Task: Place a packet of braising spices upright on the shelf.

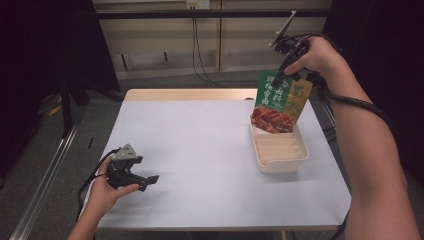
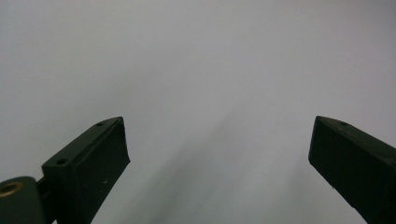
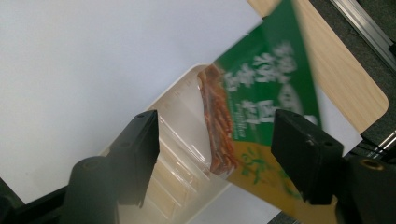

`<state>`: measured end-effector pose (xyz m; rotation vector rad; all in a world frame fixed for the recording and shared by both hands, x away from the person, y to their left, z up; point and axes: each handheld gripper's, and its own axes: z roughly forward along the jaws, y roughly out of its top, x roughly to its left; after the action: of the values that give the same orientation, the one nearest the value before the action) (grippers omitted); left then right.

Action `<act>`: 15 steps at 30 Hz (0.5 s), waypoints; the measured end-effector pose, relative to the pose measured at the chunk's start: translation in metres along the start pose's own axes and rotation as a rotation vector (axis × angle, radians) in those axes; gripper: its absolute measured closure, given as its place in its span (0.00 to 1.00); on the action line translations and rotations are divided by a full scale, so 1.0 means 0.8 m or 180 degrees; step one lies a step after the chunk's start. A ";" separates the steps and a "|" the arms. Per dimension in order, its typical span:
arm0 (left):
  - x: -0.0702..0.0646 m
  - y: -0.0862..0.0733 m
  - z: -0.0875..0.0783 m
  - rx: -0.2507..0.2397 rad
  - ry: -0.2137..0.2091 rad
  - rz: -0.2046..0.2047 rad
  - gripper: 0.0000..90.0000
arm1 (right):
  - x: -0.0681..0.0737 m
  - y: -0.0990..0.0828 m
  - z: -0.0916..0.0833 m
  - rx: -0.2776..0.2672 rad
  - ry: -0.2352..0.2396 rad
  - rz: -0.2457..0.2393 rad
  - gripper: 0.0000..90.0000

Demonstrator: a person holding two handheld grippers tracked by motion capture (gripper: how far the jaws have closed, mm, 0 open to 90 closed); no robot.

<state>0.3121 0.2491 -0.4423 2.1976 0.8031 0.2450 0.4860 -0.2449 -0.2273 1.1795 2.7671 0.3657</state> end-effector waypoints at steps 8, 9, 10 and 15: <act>-0.001 0.000 -0.001 0.0024 -0.0022 0.0019 0.05 | 0.015 0.002 0.002 -0.0026 0.0050 0.0022 0.32; -0.001 0.000 -0.001 0.0016 -0.0024 0.0020 0.05 | 0.016 0.002 0.003 -0.0030 0.0049 0.0009 0.31; -0.001 0.000 -0.001 0.0012 -0.0010 0.0026 0.05 | 0.018 0.002 0.004 -0.0044 0.0056 0.0028 0.31; 0.000 0.001 -0.004 -0.0006 -0.0014 0.0015 0.05 | 0.028 0.003 0.012 -0.0027 0.0092 -0.0001 0.29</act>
<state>0.3107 0.2506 -0.4398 2.1979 0.7951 0.2429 0.4742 -0.2256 -0.2360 1.1811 2.7875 0.3972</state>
